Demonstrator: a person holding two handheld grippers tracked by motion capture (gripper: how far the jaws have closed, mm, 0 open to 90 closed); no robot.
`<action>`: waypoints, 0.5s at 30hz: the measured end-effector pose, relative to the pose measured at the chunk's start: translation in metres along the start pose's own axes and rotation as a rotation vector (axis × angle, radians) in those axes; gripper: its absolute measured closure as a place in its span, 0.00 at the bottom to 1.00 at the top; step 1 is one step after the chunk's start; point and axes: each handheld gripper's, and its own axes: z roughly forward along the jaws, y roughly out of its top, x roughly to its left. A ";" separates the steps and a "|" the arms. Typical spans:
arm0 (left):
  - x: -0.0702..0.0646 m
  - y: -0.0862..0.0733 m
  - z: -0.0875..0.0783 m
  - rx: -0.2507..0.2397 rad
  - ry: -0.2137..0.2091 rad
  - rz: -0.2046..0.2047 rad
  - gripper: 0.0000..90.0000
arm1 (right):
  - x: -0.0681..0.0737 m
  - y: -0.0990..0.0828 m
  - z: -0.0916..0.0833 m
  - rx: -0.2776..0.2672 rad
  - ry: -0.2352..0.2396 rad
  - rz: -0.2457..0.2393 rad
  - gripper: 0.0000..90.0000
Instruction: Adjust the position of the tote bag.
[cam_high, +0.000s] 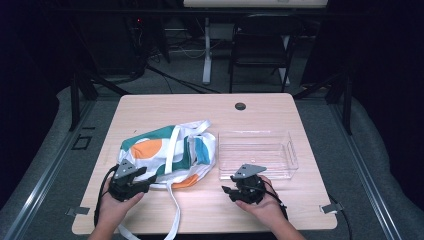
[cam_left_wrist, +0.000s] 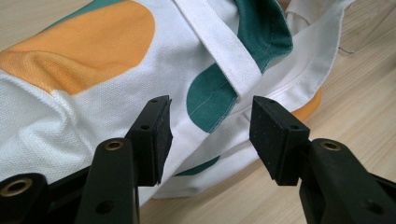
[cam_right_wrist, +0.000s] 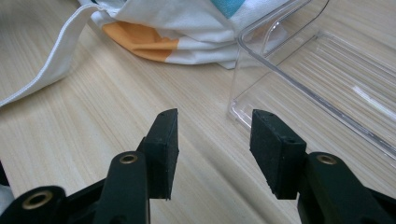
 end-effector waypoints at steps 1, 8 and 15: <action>0.000 0.000 0.000 -0.001 0.001 -0.003 0.54 | 0.000 0.000 0.000 0.000 0.000 0.001 0.58; -0.001 0.003 0.000 0.007 0.007 0.006 0.54 | 0.000 -0.002 -0.002 0.004 -0.003 0.001 0.58; 0.000 0.008 0.001 0.005 0.027 0.031 0.53 | -0.001 -0.005 -0.007 -0.004 -0.017 0.009 0.58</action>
